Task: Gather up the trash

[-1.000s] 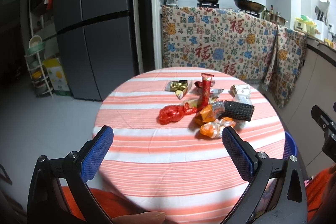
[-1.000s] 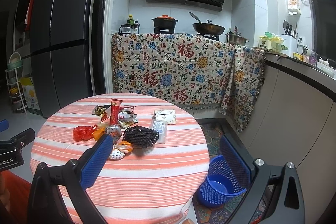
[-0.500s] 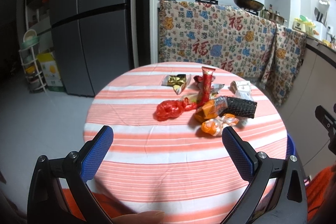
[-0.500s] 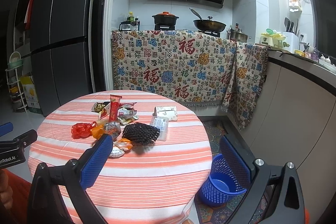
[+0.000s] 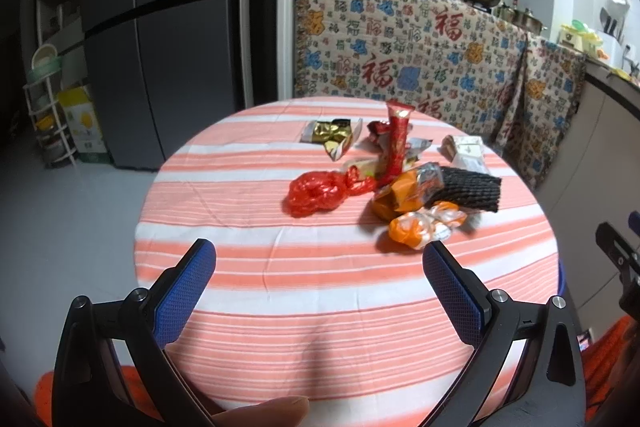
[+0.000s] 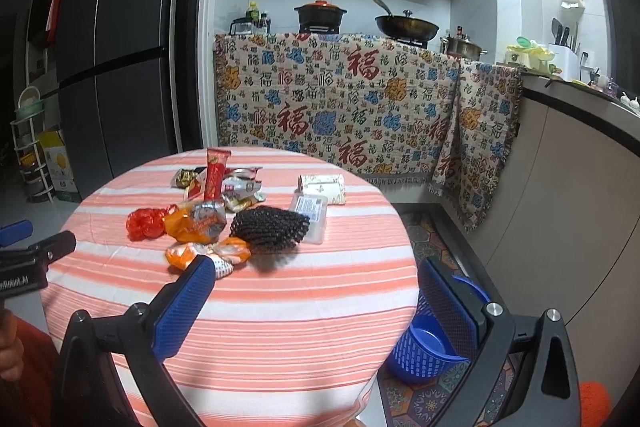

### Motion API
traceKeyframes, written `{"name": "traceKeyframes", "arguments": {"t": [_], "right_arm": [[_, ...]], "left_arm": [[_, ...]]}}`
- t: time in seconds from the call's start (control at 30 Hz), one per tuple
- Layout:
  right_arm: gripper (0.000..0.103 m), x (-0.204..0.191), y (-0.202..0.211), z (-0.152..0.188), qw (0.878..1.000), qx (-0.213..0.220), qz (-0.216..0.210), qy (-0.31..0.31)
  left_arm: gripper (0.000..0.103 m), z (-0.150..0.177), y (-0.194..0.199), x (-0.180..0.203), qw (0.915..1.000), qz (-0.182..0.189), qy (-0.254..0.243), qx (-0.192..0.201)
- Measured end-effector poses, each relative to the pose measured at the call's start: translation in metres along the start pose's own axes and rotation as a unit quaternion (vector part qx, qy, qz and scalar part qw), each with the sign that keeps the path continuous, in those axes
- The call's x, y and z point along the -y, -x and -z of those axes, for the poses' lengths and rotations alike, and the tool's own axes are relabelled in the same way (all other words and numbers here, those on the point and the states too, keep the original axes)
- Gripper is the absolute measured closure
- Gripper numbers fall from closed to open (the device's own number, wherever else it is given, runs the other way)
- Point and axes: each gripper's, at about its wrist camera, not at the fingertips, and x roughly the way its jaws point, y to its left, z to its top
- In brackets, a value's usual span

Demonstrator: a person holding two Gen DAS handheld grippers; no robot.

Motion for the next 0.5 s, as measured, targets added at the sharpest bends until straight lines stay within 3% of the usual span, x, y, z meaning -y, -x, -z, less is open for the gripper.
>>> {"name": "traceKeyframes", "arguments": {"t": [0.23,0.37,0.5], "right_arm": [[0.000,0.007,-0.017,0.012,1.000,-0.015,0.001,-0.005],[0.000,0.010,-0.029,0.017,1.000,-0.025,0.006,-0.008],[0.000,0.009,-0.046,0.024,0.999,-0.047,0.002,-0.007]], "left_arm": [[0.000,0.000,-0.025,-0.007,0.9993,0.013,0.016,-0.031],[0.000,0.001,-0.046,-0.008,0.9986,-0.003,-0.008,-0.052],[0.000,-0.003,-0.078,-0.012,0.9956,0.010,-0.019,-0.091]]}}
